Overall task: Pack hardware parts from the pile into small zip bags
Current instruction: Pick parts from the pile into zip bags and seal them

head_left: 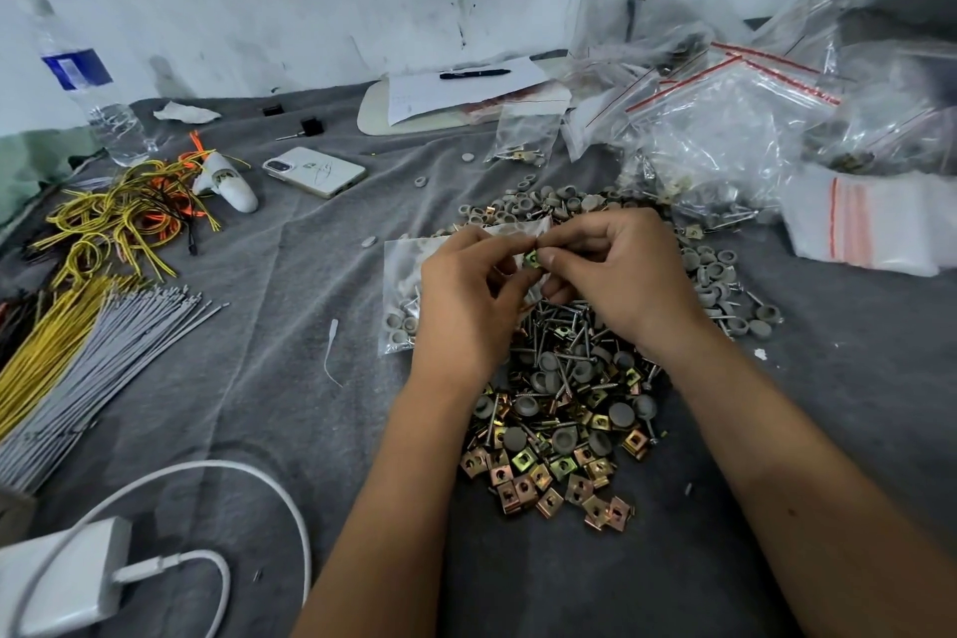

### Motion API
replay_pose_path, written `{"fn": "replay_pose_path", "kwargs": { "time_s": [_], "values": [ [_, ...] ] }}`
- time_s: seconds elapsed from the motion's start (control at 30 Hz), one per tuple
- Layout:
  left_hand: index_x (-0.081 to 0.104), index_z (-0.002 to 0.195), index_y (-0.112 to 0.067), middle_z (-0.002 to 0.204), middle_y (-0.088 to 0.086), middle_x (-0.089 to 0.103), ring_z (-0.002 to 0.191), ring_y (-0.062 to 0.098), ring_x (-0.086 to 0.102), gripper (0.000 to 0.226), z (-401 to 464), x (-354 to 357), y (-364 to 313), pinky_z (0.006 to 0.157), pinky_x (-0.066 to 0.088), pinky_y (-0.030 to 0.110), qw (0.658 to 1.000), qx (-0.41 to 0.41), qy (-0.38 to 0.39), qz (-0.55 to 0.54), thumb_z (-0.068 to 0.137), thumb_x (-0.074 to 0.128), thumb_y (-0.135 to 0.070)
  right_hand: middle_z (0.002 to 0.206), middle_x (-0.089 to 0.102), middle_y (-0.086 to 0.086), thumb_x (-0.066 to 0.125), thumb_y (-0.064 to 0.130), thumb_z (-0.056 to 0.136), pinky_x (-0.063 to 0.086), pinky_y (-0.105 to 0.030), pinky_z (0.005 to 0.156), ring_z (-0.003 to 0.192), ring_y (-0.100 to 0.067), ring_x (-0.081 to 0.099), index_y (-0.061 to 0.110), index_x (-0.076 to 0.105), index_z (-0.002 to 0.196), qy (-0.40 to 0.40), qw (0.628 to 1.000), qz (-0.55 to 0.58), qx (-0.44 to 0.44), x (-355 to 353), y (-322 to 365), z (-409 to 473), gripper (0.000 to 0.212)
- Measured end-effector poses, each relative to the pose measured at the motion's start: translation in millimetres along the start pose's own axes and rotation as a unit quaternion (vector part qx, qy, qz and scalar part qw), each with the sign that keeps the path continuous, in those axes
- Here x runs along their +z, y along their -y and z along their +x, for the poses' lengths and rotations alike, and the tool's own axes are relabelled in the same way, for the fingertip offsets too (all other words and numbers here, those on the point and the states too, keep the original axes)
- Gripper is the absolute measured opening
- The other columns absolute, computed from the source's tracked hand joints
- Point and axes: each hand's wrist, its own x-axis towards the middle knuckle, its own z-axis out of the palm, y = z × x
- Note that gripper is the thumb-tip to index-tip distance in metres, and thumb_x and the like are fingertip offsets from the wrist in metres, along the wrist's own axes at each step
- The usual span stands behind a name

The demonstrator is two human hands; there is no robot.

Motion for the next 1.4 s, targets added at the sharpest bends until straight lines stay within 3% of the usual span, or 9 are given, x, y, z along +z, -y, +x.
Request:
{"fn": "replay_pose_path", "kwargs": {
  "time_s": [0.17, 0.4, 0.5, 0.6, 0.67, 0.87, 0.97, 1.13, 1.4],
  "values": [
    [0.073, 0.082, -0.007, 0.082, 0.001, 0.061, 0.068, 0.010, 0.059, 0.015, 1, -4, -1, 0.061, 0.045, 0.016, 1.000, -0.006, 0.005, 0.026, 0.079, 0.088, -0.007, 0.073, 0.077, -0.007, 0.075, 0.002, 0.090, 0.064, -0.037, 0.061, 0.061, -0.027, 0.075, 0.008, 0.077, 0.096, 0.022, 0.999, 0.030, 0.020, 1, 1, 0, 0.008],
    [0.069, 0.084, -0.009, 0.086, 0.001, 0.061, 0.071, 0.010, 0.059, 0.017, 0, -3, -3, 0.063, 0.045, 0.014, 0.999, -0.012, 0.027, 0.036, 0.082, 0.086, -0.006, 0.072, 0.076, -0.007, 0.074, 0.003, 0.092, 0.063, -0.035, 0.060, 0.061, -0.026, 0.075, 0.012, 0.076, 0.095, 0.011, 0.999, 0.032, 0.035, 4, -4, 1, 0.009],
    [0.069, 0.084, -0.006, 0.087, 0.003, 0.062, 0.074, 0.013, 0.059, 0.014, 1, -5, -6, 0.065, 0.046, 0.016, 0.999, -0.005, 0.037, 0.034, 0.085, 0.083, -0.005, 0.071, 0.076, -0.008, 0.072, 0.001, 0.092, 0.060, -0.026, 0.058, 0.061, -0.022, 0.074, 0.012, 0.076, 0.090, 0.002, 0.990, 0.112, 0.082, 9, -4, 1, 0.012],
    [0.067, 0.079, -0.001, 0.083, 0.005, 0.059, 0.073, 0.019, 0.056, 0.018, 2, -6, -6, 0.064, 0.043, 0.024, 0.998, 0.013, 0.039, 0.043, 0.093, 0.075, -0.008, 0.069, 0.075, -0.005, 0.070, 0.000, 0.094, 0.059, -0.026, 0.056, 0.058, -0.018, 0.072, 0.010, 0.073, 0.091, -0.072, 0.980, 0.147, 0.113, 2, -7, 5, 0.011],
    [0.065, 0.076, -0.001, 0.081, 0.006, 0.058, 0.071, 0.019, 0.054, 0.023, 2, -6, -6, 0.063, 0.041, 0.024, 0.998, 0.008, 0.025, 0.048, 0.097, 0.071, -0.010, 0.071, 0.075, -0.005, 0.071, 0.003, 0.094, 0.060, -0.030, 0.055, 0.056, -0.018, 0.071, 0.012, 0.073, 0.092, -0.112, 0.985, 0.104, 0.082, -7, -7, 7, 0.009],
    [0.071, 0.080, -0.004, 0.079, 0.001, 0.061, 0.073, 0.017, 0.058, 0.018, 2, -7, -8, 0.067, 0.038, 0.013, 0.998, -0.022, -0.047, 0.036, 0.096, 0.073, -0.011, 0.070, 0.074, -0.001, 0.080, 0.011, 0.088, 0.056, -0.031, 0.045, 0.052, -0.019, 0.070, 0.017, 0.070, 0.087, 0.000, 0.999, -0.022, -0.033, 6, 3, -4, 0.012],
    [0.072, 0.081, -0.004, 0.080, 0.000, 0.060, 0.072, 0.014, 0.058, 0.016, 2, -7, -9, 0.066, 0.037, 0.010, 0.998, -0.015, -0.057, 0.028, 0.096, 0.073, -0.011, 0.070, 0.073, 0.003, 0.086, 0.016, 0.082, 0.060, -0.032, 0.056, 0.060, -0.012, 0.070, 0.018, 0.073, 0.082, -0.023, 0.992, -0.091, -0.088, 7, 4, -5, 0.013],
    [0.071, 0.081, -0.003, 0.081, 0.002, 0.061, 0.072, 0.014, 0.057, 0.015, 2, -7, -10, 0.064, 0.040, 0.015, 0.997, -0.006, -0.064, 0.032, 0.095, 0.073, -0.008, 0.084, 0.074, 0.009, 0.083, 0.010, 0.085, 0.055, -0.017, 0.064, 0.073, -0.006, 0.072, 0.015, 0.075, 0.092, -0.071, 0.978, -0.070, -0.181, 6, 8, -8, 0.011],
    [0.071, 0.081, 0.000, 0.080, 0.005, 0.059, 0.070, 0.020, 0.057, 0.014, 2, -6, -10, 0.063, 0.042, 0.024, 0.996, 0.011, -0.086, 0.032, 0.095, 0.072, -0.002, 0.087, 0.074, 0.007, 0.075, 0.007, 0.091, 0.054, -0.032, 0.048, 0.047, -0.017, 0.066, 0.014, 0.070, 0.099, 0.046, 0.989, -0.062, -0.130, 4, 1, -6, 0.012]
  ]
}}
